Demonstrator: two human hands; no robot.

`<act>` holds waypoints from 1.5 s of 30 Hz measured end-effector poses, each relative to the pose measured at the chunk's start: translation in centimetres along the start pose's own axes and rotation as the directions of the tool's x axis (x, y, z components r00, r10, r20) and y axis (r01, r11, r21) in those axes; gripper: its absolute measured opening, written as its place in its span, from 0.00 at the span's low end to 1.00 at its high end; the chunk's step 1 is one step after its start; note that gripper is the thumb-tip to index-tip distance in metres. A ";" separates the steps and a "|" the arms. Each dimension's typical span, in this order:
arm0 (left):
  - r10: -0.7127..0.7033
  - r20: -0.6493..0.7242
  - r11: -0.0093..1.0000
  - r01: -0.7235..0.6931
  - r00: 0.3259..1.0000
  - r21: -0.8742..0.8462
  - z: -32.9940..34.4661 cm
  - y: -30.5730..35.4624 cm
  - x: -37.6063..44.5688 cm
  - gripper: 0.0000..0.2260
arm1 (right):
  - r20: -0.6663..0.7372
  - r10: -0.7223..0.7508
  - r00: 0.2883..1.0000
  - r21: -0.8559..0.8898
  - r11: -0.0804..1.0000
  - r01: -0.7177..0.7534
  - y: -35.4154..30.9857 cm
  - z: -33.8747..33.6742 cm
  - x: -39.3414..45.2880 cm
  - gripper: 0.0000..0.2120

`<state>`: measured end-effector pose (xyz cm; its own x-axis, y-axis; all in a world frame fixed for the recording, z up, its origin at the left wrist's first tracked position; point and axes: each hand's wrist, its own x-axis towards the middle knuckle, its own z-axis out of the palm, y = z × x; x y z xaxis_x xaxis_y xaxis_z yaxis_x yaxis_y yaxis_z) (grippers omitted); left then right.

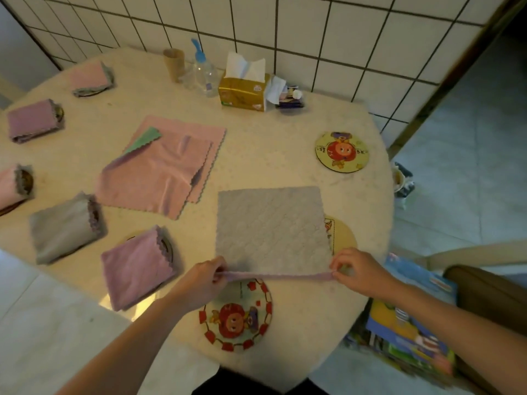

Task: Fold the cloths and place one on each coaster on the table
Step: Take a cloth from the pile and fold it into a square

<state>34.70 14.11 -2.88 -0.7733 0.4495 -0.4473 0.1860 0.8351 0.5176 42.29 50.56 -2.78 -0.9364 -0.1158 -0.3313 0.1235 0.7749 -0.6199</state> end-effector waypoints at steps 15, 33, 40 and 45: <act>-0.413 -0.143 0.533 0.111 0.899 -0.839 -5.7 -1.0 12.7 0.04 | -0.292 0.449 0.845 0.595 0.777 -0.207 -1.8 -4.2 12.9 0.04; -0.538 -0.326 0.769 0.293 0.778 -0.568 -5.4 -2.3 19.0 0.10 | -0.334 0.545 0.769 0.447 0.810 -0.379 0.6 -3.5 19.0 0.06; -0.070 -0.654 0.997 0.066 0.753 -0.031 -4.6 1.3 12.1 0.08 | -0.495 -0.008 0.869 -0.053 0.998 -0.022 -1.6 -3.6 14.3 0.08; 0.424 -0.185 0.857 -0.327 0.887 0.398 1.4 3.3 8.2 0.21 | -0.064 -0.496 0.866 -0.542 0.746 0.387 -2.6 1.7 9.5 0.21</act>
<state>29.83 21.02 -5.89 -0.7189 0.6938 -0.0429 0.6532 0.6953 0.2999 33.63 46.38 -5.56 -0.8934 -0.4444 0.0662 -0.4480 0.8702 -0.2048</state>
